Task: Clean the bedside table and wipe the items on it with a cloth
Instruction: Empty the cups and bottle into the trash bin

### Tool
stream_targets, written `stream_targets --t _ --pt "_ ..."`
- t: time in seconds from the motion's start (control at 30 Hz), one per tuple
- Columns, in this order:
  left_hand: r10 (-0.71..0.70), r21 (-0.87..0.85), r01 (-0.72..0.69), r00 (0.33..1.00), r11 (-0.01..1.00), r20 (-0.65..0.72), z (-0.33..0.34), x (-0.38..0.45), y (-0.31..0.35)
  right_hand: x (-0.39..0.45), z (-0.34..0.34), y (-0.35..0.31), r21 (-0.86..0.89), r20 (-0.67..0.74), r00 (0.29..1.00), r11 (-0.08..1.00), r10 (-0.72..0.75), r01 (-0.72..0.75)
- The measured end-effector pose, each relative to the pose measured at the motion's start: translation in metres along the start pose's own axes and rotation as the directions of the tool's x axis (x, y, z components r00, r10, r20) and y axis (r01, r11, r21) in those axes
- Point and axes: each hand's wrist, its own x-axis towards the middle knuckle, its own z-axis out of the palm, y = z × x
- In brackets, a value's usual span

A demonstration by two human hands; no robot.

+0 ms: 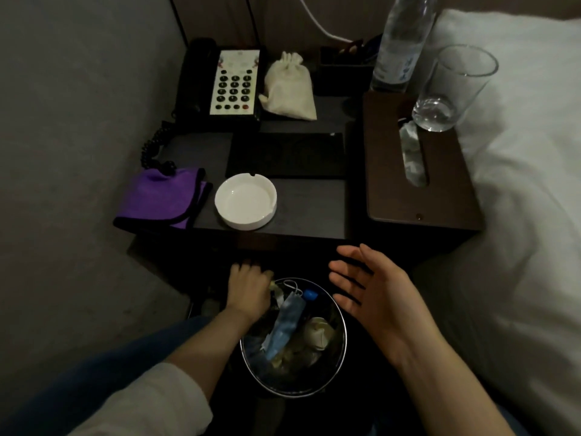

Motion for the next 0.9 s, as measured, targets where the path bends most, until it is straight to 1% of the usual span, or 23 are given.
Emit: stream_targets --t 0.13,0.23,0.4,0.53,0.57,0.63,0.7,0.77,0.83,0.9 --pt "-0.167 -0.022 0.169 0.982 0.985 0.087 0.000 0.005 0.010 0.001 -0.002 0.003 -0.001 0.005 1.000 1.000 -0.006 0.006" --pt "-0.188 -0.032 0.192 0.977 0.981 0.099 0.004 0.007 0.011 0.002 -0.004 0.004 0.003 0.011 1.000 1.000 -0.014 0.014" --pt "-0.212 -0.114 0.213 0.977 0.970 0.020 0.000 0.004 0.011 0.006 -0.004 0.001 -0.003 0.013 1.000 1.000 -0.023 0.023" --pt "-0.203 -0.212 0.180 0.975 0.961 -0.095 0.001 -0.017 0.017 0.005 -0.002 -0.001 0.000 0.007 0.999 1.000 -0.031 0.031" --pt "-0.200 -0.216 0.175 0.975 0.960 -0.097 0.001 -0.024 0.021 0.004 -0.002 -0.001 0.001 0.003 0.999 0.999 -0.032 0.032" --pt "-0.193 -0.218 0.179 0.980 0.959 -0.044 0.001 -0.040 0.030 0.001 0.000 -0.002 0.002 -0.007 0.999 0.999 -0.034 0.034" --pt "-0.184 -0.224 0.189 0.982 0.956 0.043 0.003 -0.053 0.040 -0.001 0.001 -0.003 -0.006 -0.015 0.999 1.000 -0.028 0.028" --pt "-0.171 -0.263 0.191 0.980 0.946 0.099 0.001 -0.063 0.047 -0.004 0.002 -0.004 -0.020 -0.011 1.000 1.000 -0.024 0.024" --pt "-0.144 -0.333 0.167 0.985 0.928 0.092 -0.008 -0.067 0.051 -0.006 0.003 -0.004 -0.032 0.003 1.000 0.999 -0.014 0.014" --pt "-0.103 -0.411 0.112 0.994 0.905 0.044 -0.023 -0.069 0.051 -0.007 0.003 -0.004 -0.044 0.013 1.000 0.999 -0.005 0.006"
